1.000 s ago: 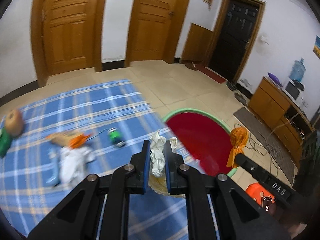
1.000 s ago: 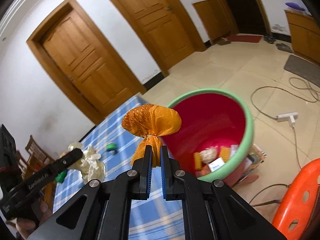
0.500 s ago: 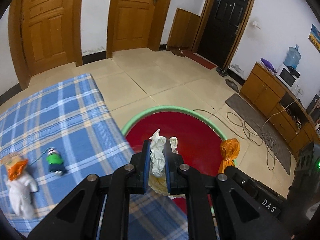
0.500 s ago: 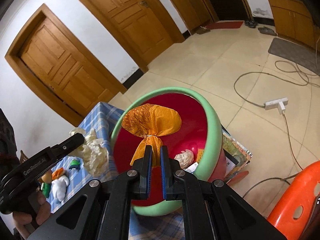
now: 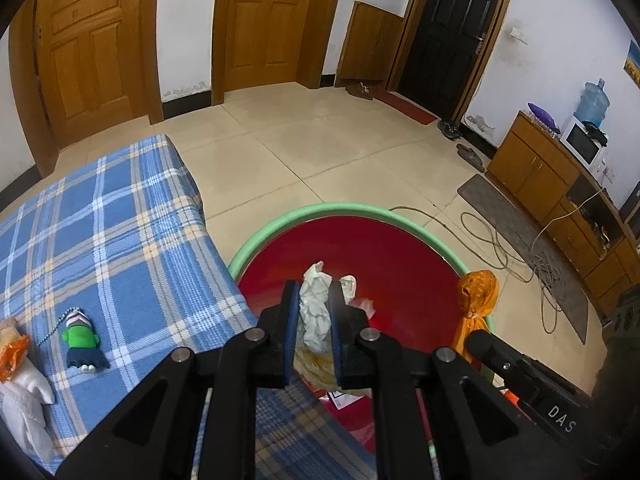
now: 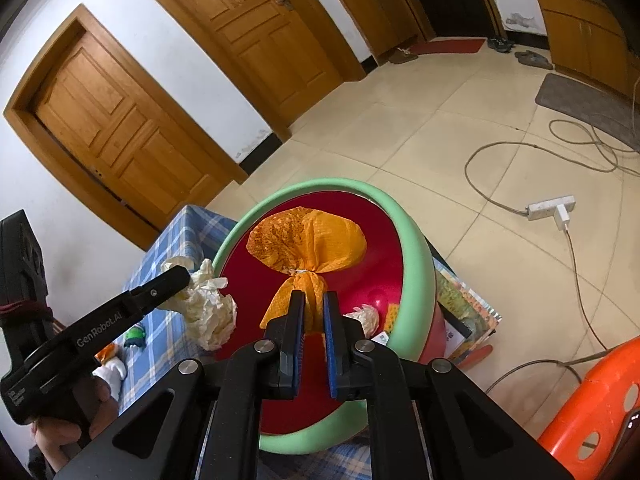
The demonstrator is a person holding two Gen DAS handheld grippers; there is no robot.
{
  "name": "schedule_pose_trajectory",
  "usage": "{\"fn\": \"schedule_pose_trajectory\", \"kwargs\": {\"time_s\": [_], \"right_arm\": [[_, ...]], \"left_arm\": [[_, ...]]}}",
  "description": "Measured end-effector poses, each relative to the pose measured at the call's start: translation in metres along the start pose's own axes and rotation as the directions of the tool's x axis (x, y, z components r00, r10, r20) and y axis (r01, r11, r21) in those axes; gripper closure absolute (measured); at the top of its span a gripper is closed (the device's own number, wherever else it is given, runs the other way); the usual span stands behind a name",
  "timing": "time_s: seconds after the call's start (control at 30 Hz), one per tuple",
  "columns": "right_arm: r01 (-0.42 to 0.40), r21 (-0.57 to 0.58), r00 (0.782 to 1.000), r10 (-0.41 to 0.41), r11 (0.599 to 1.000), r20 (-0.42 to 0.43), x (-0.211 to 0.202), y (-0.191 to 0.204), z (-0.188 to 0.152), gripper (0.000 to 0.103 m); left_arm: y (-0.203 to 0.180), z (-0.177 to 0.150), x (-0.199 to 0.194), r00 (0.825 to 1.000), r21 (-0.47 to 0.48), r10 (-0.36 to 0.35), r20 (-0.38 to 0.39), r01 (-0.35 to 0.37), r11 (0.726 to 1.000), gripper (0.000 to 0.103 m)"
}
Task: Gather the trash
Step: 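Open both tools to drop the paper and orange net into the bucket, then return both tools to the table toward the blue plastic piece and white cloth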
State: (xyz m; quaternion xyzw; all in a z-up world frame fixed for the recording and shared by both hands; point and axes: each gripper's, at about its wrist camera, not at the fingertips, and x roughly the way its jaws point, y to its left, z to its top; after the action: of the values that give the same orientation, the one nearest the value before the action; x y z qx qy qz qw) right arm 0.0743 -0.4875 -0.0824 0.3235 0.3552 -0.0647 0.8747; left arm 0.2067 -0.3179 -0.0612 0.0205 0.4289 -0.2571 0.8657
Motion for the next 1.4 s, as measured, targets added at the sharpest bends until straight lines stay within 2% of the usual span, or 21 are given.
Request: {"fn": "schedule_pose_trajectory", "kwargs": {"time_s": [0.03,0.1,0.3,0.5,0.57,0.7,0.93,1.13,1.27,1.4], "right_arm": [[0.001,-0.002,1.000,-0.001,1.000,-0.001,0.000,0.000,0.000,0.090],[0.002,-0.010,1.000,-0.002,1.000,-0.004,-0.001,0.001,0.000,0.086],[0.004,0.000,1.000,-0.004,1.000,0.028,-0.008,-0.002,-0.001,0.071],[0.004,0.024,0.999,-0.005,1.000,0.048,-0.017,-0.001,-0.003,0.066],[0.001,0.021,0.998,-0.002,1.000,0.059,-0.022,0.002,-0.005,0.060],[-0.009,0.015,0.998,0.008,1.000,0.066,-0.029,0.008,-0.011,0.058],[-0.029,0.020,0.997,0.027,0.999,0.071,-0.042,0.022,-0.022,0.057],[-0.049,-0.002,0.995,0.049,0.999,0.082,-0.056,0.040,-0.030,0.055],[-0.062,-0.017,0.994,0.064,0.998,0.084,-0.061,0.052,-0.038,0.050],[-0.065,-0.027,0.994,0.067,0.998,0.087,-0.063,0.063,-0.044,0.048]], "left_arm": [[0.000,0.000,0.001,1.000,-0.009,0.006,-0.003,-0.006,1.000,0.077],[0.001,-0.001,0.000,1.000,-0.031,0.022,-0.004,-0.022,0.999,0.069],[0.000,-0.003,-0.008,1.000,-0.029,0.012,0.008,-0.012,1.000,0.062],[0.005,-0.006,-0.026,1.000,-0.031,0.003,0.022,-0.002,1.000,0.062],[0.008,-0.007,-0.034,0.999,-0.034,0.003,0.034,-0.002,0.999,0.062],[0.016,-0.011,-0.051,0.998,-0.040,0.024,0.052,-0.022,0.999,0.056],[0.035,-0.021,-0.083,0.996,-0.065,0.052,0.077,-0.047,0.997,0.055],[0.060,-0.031,-0.114,0.990,-0.102,0.092,0.110,-0.080,0.992,0.055],[0.082,-0.038,-0.136,0.982,-0.142,0.120,0.143,-0.100,0.985,0.055],[0.107,-0.046,-0.151,0.975,-0.165,0.165,0.148,-0.140,0.976,0.055]]}}
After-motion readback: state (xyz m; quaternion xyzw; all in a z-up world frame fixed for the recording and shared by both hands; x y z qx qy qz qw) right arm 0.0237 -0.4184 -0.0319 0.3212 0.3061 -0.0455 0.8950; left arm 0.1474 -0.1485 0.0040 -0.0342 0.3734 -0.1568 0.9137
